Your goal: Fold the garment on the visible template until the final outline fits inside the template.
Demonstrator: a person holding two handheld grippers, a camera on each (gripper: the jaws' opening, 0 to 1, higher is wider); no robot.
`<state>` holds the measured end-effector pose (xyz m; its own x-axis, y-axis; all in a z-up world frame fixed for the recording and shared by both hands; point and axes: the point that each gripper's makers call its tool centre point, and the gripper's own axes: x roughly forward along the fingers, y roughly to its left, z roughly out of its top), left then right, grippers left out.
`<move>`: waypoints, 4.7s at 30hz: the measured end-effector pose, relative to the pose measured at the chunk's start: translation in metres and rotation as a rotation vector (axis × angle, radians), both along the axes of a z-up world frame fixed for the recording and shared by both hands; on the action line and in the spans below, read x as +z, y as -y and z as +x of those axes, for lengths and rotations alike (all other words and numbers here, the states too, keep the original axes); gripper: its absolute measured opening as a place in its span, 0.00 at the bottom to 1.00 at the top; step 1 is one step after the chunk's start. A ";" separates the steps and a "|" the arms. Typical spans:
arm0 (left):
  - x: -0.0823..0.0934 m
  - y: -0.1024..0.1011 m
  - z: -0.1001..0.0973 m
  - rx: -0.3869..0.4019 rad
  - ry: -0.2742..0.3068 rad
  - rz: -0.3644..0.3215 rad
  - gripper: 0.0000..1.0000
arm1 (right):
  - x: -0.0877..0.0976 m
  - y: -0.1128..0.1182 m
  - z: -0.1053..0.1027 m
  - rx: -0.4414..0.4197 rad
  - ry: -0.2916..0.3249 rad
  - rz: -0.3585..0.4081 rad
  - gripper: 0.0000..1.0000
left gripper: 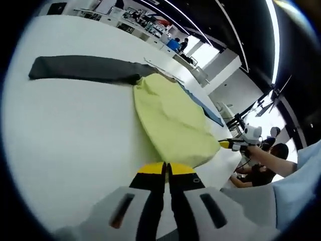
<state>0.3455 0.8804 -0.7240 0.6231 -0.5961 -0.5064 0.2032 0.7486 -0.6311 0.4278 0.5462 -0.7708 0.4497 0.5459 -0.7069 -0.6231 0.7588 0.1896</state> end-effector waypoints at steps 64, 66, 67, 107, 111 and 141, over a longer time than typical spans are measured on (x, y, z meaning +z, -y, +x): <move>-0.046 0.009 -0.034 0.000 -0.256 -0.007 0.00 | 0.014 0.039 -0.084 -0.124 -0.042 0.020 0.00; -0.045 0.009 -0.035 -0.003 -0.257 -0.009 0.00 | 0.012 0.038 -0.086 -0.126 -0.050 0.022 0.00; -0.045 0.009 -0.035 -0.004 -0.256 -0.009 0.00 | 0.011 0.038 -0.086 -0.126 -0.051 0.022 0.00; -0.016 0.019 -0.009 -0.017 0.020 -0.046 0.54 | 0.009 0.054 -0.075 -0.223 -0.012 0.040 0.65; -0.017 0.022 -0.012 -0.029 0.009 -0.051 0.52 | 0.008 0.053 -0.075 -0.207 -0.017 0.033 0.64; 0.022 0.007 0.002 -0.037 0.210 0.073 0.99 | 0.046 0.211 0.087 -0.701 0.176 0.089 0.60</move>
<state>0.3478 0.8731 -0.7023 0.6980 -0.5869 -0.4104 0.3528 0.7805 -0.5162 0.5152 0.3347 -0.7252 0.8178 0.1400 -0.5582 -0.0232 0.9772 0.2110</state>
